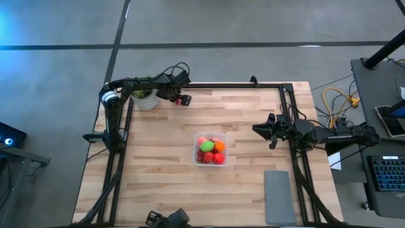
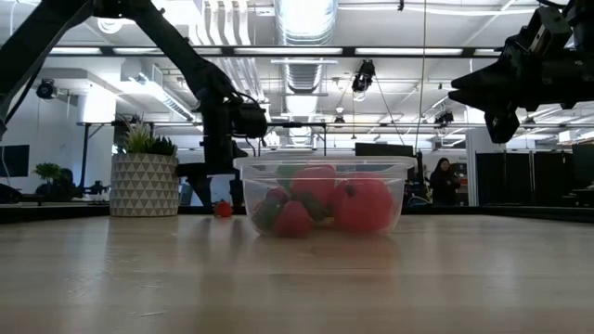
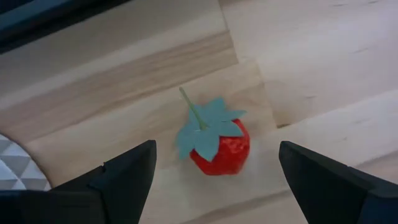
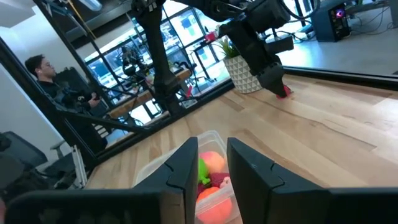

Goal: Pick and placing Produce into tupperware
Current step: Put the red strawberry into the transparent container

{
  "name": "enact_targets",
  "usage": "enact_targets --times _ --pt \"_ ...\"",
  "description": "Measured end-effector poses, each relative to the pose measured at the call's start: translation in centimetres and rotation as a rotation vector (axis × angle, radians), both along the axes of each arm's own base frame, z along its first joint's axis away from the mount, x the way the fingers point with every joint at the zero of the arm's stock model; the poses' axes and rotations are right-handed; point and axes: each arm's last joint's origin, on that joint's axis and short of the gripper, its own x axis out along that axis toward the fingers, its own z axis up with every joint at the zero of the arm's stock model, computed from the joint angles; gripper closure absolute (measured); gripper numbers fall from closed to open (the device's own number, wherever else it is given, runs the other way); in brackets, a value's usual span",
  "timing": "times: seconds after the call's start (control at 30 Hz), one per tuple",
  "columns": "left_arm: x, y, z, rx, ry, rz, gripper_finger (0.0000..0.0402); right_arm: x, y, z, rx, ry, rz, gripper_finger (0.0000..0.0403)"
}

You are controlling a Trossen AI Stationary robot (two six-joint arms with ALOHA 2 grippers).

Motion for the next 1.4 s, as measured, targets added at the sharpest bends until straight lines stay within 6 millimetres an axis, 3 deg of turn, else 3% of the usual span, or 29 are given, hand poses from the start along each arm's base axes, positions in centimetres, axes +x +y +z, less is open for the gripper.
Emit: enact_targets --times 0.17,0.53,1.2,1.4 --pt "0.15 0.15 -0.1 0.018 -0.005 0.001 0.0088 0.0 0.0 0.0 0.0 0.0 0.0 0.0326" --pt "0.33 0.4 -0.01 0.051 -0.01 -0.045 0.0157 0.0 0.0 0.0 0.0 0.0 0.0 0.0329" --pt "-0.09 0.42 -0.26 0.042 0.027 -0.091 0.0165 0.0 0.0 0.0 0.0 0.0 0.0 0.0333" --pt "-0.16 0.36 -0.39 0.038 0.03 -0.091 0.0206 0.0 0.0 0.0 0.0 0.0 0.0 0.0326"
